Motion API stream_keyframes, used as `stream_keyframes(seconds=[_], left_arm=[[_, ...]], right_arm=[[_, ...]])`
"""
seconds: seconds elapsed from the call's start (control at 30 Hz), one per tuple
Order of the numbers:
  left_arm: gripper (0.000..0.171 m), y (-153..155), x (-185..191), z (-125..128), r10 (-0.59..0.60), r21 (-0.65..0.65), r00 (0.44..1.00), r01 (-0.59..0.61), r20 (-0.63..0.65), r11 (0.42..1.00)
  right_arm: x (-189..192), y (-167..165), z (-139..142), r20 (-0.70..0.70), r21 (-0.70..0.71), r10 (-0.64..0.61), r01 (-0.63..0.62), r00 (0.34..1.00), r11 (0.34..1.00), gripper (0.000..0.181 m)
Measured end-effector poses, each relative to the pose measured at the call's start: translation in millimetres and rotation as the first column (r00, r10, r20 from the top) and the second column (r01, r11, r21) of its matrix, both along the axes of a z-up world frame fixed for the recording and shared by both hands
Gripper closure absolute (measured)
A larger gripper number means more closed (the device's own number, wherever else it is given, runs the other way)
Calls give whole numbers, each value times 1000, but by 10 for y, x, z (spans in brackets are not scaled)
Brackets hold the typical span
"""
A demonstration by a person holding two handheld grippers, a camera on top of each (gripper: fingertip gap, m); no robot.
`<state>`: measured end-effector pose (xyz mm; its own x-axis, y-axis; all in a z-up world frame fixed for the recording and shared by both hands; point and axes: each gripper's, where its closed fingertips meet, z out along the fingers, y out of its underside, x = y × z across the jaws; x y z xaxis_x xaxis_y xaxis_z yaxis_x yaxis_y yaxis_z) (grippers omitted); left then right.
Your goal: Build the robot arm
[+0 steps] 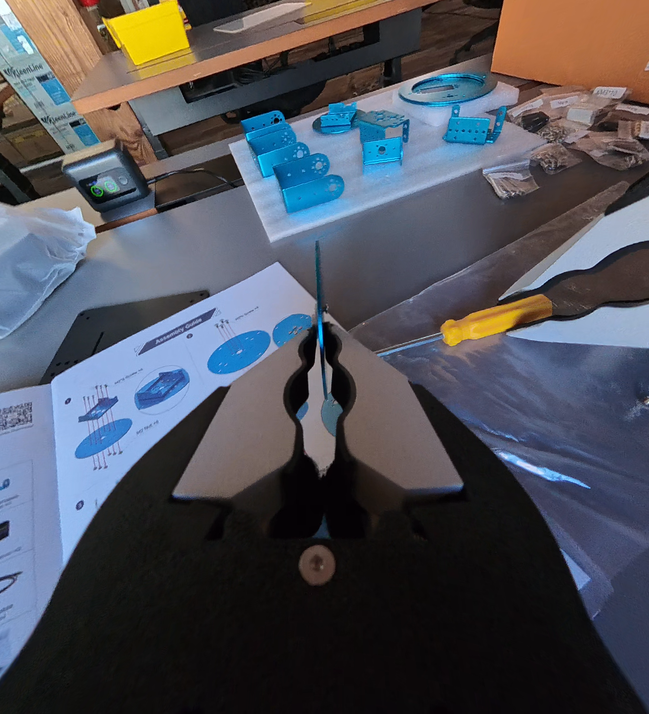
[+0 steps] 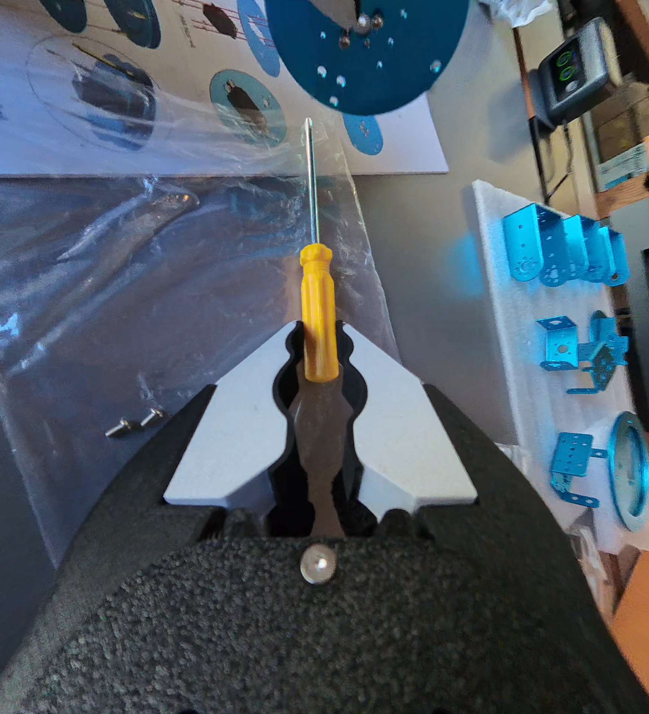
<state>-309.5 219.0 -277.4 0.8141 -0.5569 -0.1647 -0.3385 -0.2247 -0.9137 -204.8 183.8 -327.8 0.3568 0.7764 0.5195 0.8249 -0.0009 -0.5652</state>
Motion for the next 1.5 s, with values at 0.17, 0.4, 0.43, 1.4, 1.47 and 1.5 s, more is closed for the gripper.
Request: stream_keyframes(seconds=[0.17,0.4,0.43,1.4,1.47,1.5], left_arm=[[168,-2,-105,57,18,-91,980,0,196,996],[168,-371,98,417,-20,-227,629,310,777,923],[168,-437,140,476,-26,-217,561,362,827,906],[158,-940,504,404,-16,-240,419,550,908,800],[158,-944,513,424,-24,-232,416,553,909,801],[155,-946,517,437,-24,-228,408,557,913,798]], right_arm=[[-18,36,-9,-143,-251,7,-43,990,967,166],[-6,15,-8,-317,-657,-95,-146,944,740,152],[-17,-4,52,-365,-694,-115,-188,924,695,150],[-347,-582,851,-610,-726,-494,-687,619,36,181],[-351,-593,860,-623,-733,-469,-677,626,70,181],[-351,-602,880,-631,-732,-456,-676,628,82,181]])
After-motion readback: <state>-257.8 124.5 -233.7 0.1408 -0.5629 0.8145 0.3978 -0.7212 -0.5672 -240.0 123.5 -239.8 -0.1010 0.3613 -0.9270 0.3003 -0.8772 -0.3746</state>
